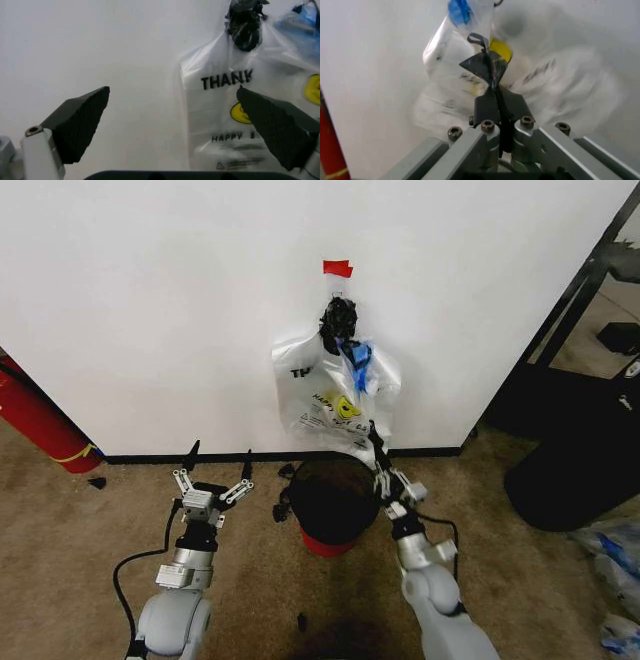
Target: Pick up the garbage bag from the wall and place it over the trash bin.
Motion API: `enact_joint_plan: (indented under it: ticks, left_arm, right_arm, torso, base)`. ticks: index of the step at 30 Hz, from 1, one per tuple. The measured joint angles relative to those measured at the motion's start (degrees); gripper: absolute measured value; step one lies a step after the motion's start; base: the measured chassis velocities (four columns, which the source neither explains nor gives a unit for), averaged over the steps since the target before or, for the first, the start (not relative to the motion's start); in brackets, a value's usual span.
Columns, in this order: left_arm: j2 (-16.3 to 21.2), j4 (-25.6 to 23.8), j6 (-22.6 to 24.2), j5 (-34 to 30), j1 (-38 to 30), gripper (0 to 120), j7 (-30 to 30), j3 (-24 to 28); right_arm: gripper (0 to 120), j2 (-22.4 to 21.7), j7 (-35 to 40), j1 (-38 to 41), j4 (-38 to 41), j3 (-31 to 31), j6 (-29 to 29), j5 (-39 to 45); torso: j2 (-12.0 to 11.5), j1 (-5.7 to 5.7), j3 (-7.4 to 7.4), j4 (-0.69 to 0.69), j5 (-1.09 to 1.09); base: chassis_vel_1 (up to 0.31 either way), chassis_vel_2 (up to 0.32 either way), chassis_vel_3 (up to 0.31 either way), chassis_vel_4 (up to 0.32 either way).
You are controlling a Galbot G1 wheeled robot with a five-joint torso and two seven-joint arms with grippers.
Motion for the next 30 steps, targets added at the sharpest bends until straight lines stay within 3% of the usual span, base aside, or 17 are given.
enact_joint_plan:
  ticks: [19, 30]
  left_arm:
    - [0.73, 1.0, 0.1, -1.73, -1.08, 100, 0.01, -0.28]
    - [0.75, 1.45, 0.09, -2.03, -1.4, 100, -0.04, -0.34]
  right_arm:
    - [0, 1.15, -5.13, -8.53, -2.48, 3.15, 5.3, -0.13]
    - [0, 1.33, -6.08, -9.6, -4.87, 3.41, 7.4, 0.24]
  torso:
    - [-0.01, 0.0, 0.0, 0.0, -0.01]
    - [-0.01, 0.0, 0.0, 0.0, -0.01]
  base:
    - [0.0, 0.0, 0.0, 0.0]
    - [0.0, 0.0, 0.0, 0.0]
